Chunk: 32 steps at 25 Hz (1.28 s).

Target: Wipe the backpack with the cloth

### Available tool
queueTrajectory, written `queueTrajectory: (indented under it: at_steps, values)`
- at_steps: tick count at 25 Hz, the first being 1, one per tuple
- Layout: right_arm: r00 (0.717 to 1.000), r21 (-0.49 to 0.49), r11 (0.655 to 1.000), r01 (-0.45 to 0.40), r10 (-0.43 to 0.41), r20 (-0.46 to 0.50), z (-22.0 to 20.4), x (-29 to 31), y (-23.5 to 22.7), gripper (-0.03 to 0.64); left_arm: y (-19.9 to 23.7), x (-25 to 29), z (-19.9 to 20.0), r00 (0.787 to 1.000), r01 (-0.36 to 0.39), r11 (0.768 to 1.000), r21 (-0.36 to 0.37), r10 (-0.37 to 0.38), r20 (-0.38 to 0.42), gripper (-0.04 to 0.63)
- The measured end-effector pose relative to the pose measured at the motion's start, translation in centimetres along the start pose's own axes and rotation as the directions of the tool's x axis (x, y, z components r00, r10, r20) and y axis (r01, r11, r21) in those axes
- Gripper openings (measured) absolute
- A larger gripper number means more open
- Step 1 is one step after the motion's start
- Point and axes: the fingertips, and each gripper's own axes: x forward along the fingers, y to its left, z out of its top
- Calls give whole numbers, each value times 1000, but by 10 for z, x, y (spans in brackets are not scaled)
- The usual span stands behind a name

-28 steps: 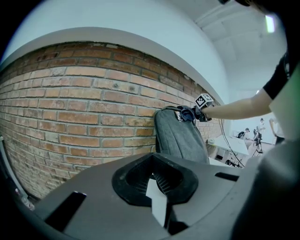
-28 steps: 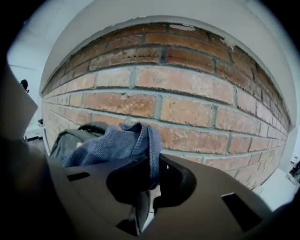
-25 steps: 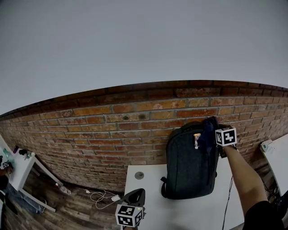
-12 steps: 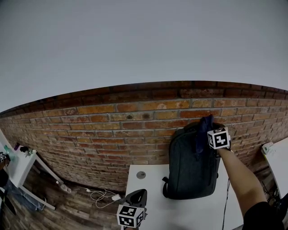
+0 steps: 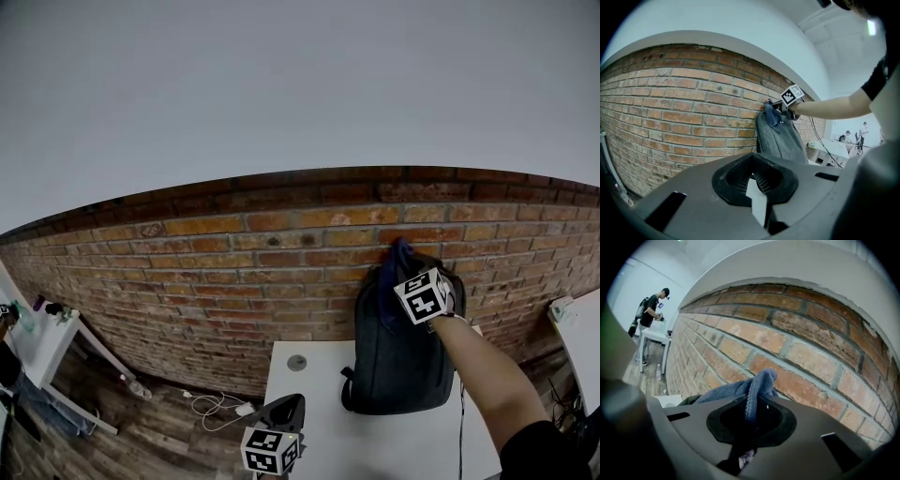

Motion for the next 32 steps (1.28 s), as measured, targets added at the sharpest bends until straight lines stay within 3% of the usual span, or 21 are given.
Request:
queueTrajectory:
  at_steps: [7,11,18,32]
  values:
    - [992,-150,980,-127,124,-24,15,11,63,31,6,-5,-6,1000,-25,1000,2,25,-11,-13]
    - [993,-242,963,-116,113,-28,15,11,62,31,8,-4,-4,999,-31,1000,0,31,-10,-12]
    - [998,-130,991,-11,2,-65,-12,1,-12,31,3,3,0,1000,-10,1000,20,11,-16,-12]
    - [968,87,986,144,-123,-219,-104,-37,-124,31,-15,14,9,999,26,998,58,-25,-23,-12]
